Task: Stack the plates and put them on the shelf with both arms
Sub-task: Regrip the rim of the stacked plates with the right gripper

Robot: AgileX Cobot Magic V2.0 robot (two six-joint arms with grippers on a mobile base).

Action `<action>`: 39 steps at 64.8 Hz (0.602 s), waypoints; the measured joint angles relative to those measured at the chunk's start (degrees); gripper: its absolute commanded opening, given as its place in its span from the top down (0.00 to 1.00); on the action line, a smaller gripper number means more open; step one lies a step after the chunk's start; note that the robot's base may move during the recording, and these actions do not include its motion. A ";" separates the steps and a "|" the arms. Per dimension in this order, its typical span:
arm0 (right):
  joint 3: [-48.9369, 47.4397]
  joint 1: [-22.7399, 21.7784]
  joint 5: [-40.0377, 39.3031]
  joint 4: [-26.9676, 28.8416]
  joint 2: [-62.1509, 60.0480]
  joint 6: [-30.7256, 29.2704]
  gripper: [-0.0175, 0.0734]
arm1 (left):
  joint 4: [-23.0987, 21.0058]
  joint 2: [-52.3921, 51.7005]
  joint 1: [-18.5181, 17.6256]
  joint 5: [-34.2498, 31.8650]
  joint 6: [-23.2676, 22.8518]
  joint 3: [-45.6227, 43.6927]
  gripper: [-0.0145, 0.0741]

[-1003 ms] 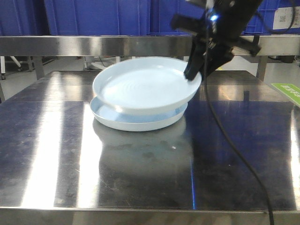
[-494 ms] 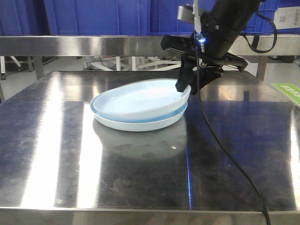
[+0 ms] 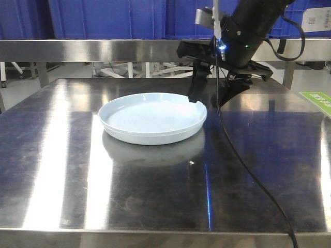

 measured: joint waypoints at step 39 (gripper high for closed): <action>1.76 1.36 -2.36 0.23 2.00 0.11 0.35 | 0.00 0.00 0.00 0.00 0.00 0.00 0.74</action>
